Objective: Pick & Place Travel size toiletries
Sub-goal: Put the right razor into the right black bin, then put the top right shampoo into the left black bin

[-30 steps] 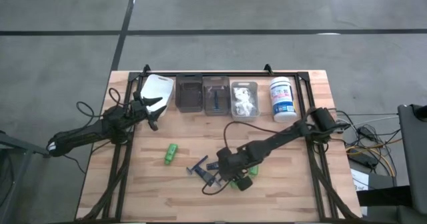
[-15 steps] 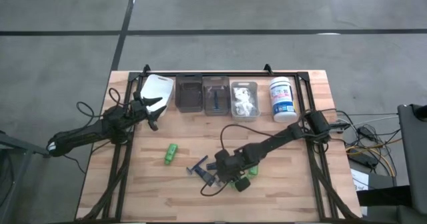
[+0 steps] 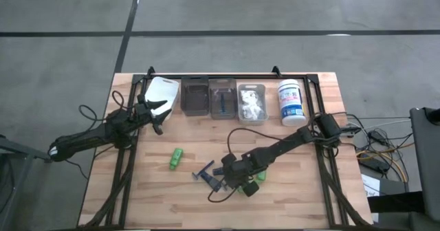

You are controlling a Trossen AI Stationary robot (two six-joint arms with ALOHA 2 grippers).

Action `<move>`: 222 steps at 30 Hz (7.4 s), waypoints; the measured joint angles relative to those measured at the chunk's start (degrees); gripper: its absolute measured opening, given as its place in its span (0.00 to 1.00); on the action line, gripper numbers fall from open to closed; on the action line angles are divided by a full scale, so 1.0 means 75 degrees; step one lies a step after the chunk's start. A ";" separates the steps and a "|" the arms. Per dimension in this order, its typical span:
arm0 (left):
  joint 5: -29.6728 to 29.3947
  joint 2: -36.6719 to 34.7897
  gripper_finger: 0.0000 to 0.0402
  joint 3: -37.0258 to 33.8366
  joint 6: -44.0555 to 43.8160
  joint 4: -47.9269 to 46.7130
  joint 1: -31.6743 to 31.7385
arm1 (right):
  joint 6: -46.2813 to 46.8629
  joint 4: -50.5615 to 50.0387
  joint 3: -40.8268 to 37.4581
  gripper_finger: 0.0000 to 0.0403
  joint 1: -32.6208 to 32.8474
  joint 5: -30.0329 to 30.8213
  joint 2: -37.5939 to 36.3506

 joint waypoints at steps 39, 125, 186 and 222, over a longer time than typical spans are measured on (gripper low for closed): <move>0.0000 -0.0003 0.51 0.0000 0.0000 0.0000 0.0003 | -0.0479 -0.0792 -0.0085 0.07 -0.0710 -0.0849 -0.1756; -0.0001 -0.0003 0.51 0.0000 0.0001 0.0000 -0.0006 | 0.4004 0.1207 0.0589 0.22 -0.5321 0.2618 -0.0592; 0.0000 0.0000 0.51 0.0000 0.0000 0.0000 -0.0006 | 0.2186 -0.0346 -0.2676 0.46 -0.1584 -0.0549 -0.4408; -0.0001 -0.0003 0.51 0.0000 0.0000 0.0000 0.0000 | 0.4976 0.0276 -0.4403 0.02 0.0606 -0.1486 -0.3737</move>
